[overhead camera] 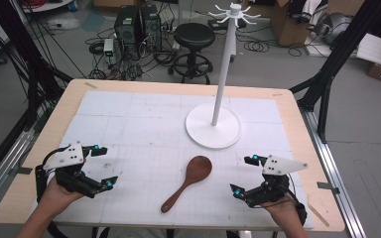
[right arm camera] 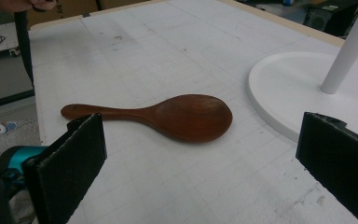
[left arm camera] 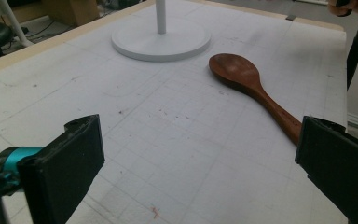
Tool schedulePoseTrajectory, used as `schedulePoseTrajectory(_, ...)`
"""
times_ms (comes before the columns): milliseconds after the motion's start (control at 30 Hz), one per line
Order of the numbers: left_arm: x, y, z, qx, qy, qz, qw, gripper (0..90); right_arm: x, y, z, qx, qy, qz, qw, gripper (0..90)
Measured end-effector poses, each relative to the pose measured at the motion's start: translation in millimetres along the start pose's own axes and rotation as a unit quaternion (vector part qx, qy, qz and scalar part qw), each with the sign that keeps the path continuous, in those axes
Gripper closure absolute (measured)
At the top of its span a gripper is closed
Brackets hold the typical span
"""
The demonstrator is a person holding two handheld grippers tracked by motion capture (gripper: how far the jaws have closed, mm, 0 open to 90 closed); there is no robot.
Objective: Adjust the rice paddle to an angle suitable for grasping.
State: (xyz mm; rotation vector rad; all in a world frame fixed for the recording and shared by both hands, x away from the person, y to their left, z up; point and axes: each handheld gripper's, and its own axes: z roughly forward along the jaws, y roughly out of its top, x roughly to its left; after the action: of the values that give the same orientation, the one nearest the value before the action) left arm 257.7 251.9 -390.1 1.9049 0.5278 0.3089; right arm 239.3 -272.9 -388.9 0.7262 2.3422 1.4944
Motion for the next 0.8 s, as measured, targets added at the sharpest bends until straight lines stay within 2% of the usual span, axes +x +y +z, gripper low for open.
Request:
schedulePoseTrajectory(300,0.2,0.2,-1.2,-0.004,0.0,0.001,1.0,1.7,0.1,0.3,-1.8,-0.004,0.003,-0.001,1.0,0.6)
schedulePoseTrajectory(533,0.3,0.2,-1.1,-0.004,-0.001,0.001,1.0,1.7,0.0,2.4,-0.7,-0.001,0.011,-0.011,0.9999,0.6)
schedulePoseTrajectory(800,1.2,1.1,-3.6,-0.008,-0.001,-0.001,1.0,1.7,2.2,13.4,2.1,-0.006,0.022,-0.025,0.9994,0.7)
